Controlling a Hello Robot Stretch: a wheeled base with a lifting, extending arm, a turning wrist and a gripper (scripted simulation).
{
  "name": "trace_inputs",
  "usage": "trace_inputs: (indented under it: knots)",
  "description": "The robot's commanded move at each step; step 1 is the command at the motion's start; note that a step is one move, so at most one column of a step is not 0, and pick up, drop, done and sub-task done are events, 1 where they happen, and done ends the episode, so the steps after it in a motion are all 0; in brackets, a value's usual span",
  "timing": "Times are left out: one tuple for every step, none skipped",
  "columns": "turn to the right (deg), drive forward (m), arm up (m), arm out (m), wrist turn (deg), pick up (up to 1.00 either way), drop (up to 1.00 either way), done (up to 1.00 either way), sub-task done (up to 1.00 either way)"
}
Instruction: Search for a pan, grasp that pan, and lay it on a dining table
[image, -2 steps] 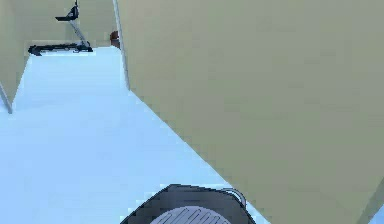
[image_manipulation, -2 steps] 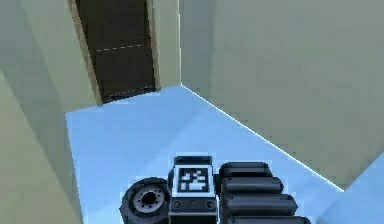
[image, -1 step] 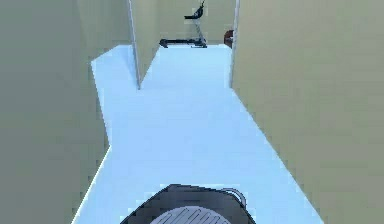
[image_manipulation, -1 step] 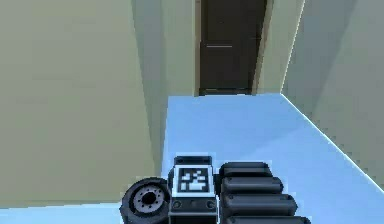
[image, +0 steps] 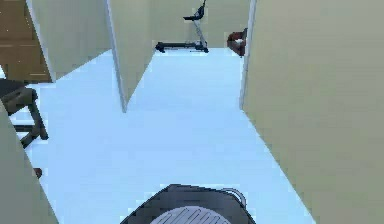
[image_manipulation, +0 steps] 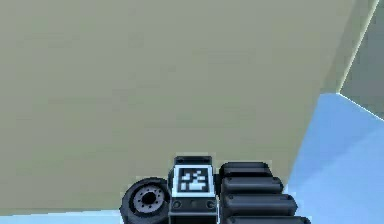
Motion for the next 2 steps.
trace_inputs:
  knots:
    - [0.0, 1.0, 0.0, 0.0, 0.0, 0.0, 0.0, 0.0, 0.0]
    - [0.0, 1.0, 0.0, 0.0, 0.0, 0.0, 0.0, 0.0, 0.0]
